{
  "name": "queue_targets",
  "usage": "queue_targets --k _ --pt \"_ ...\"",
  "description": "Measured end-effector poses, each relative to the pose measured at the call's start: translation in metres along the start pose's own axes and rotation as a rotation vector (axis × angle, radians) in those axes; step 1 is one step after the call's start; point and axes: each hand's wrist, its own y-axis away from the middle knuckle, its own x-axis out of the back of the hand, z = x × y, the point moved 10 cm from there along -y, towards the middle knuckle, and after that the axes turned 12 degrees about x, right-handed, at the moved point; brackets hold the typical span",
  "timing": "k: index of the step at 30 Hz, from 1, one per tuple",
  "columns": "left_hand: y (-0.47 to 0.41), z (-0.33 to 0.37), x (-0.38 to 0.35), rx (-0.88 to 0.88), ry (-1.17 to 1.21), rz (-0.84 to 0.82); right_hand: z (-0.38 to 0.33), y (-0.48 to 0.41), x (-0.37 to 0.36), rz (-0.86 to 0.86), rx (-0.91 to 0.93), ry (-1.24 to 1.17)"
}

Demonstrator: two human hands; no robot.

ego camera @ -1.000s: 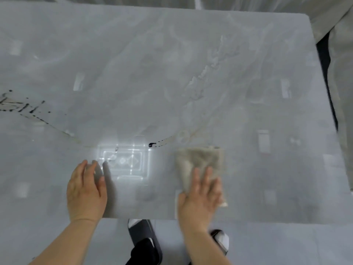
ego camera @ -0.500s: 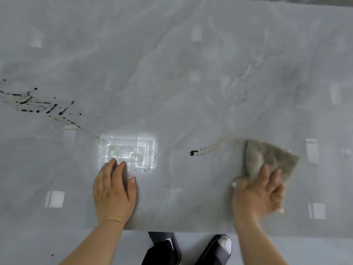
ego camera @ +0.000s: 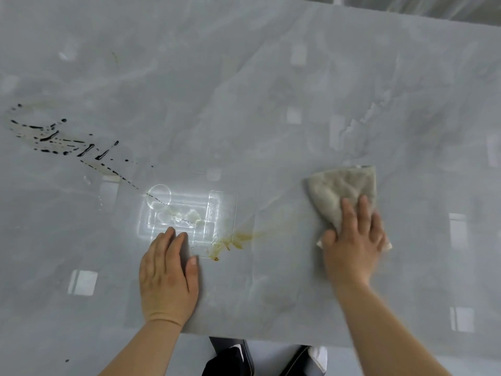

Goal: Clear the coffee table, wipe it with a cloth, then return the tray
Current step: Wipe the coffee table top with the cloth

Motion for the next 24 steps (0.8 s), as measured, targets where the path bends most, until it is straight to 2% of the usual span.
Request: queue_targets --k 1,2,3,4,6,9,11,13,16,17,18,19,22,24 --pt "0.000 0.000 0.000 -0.001 0.002 0.001 -0.009 0.007 -0.005 0.015 -0.080 -0.010" --pt "0.000 -0.001 0.000 0.002 0.010 0.002 -0.028 0.016 -0.012 -0.002 -0.079 0.003" --pt "0.001 -0.002 0.001 0.007 0.022 0.004 -0.056 0.027 -0.017 0.010 0.014 0.052" --pt "0.000 -0.001 0.002 0.008 0.036 0.008 -0.090 0.042 -0.024 -0.002 0.185 0.109" --pt "0.001 0.000 0.004 -0.004 0.057 0.019 -0.137 0.082 -0.044 -0.164 0.507 0.185" --pt "-0.001 0.002 0.005 -0.014 0.088 0.019 -0.127 0.096 -0.045 -0.312 0.806 0.216" --pt "-0.001 0.001 0.007 -0.020 0.107 0.015 -0.093 0.071 -0.029 -0.279 0.856 0.285" --pt "0.000 0.001 0.007 -0.030 0.133 0.005 -0.039 0.030 -0.006 -0.159 0.609 0.280" --pt "-0.001 0.001 0.011 -0.057 0.178 -0.004 0.023 0.020 0.011 -0.008 0.031 0.077" --pt "-0.001 -0.001 0.013 -0.058 0.180 0.000 0.020 0.034 0.004 0.006 -0.085 0.042" --pt "-0.003 -0.005 0.017 -0.045 0.175 0.017 0.003 0.049 -0.005 -0.011 -0.110 0.012" --pt "-0.006 -0.011 0.021 -0.015 0.166 0.039 -0.024 0.066 -0.012 -0.003 -0.030 0.039" --pt "-0.016 -0.032 0.033 0.070 0.128 0.078 -0.124 0.130 -0.043 -0.128 0.448 0.113" --pt "-0.023 -0.036 0.034 0.055 0.099 0.073 -0.143 0.153 -0.052 -0.219 0.661 0.101"
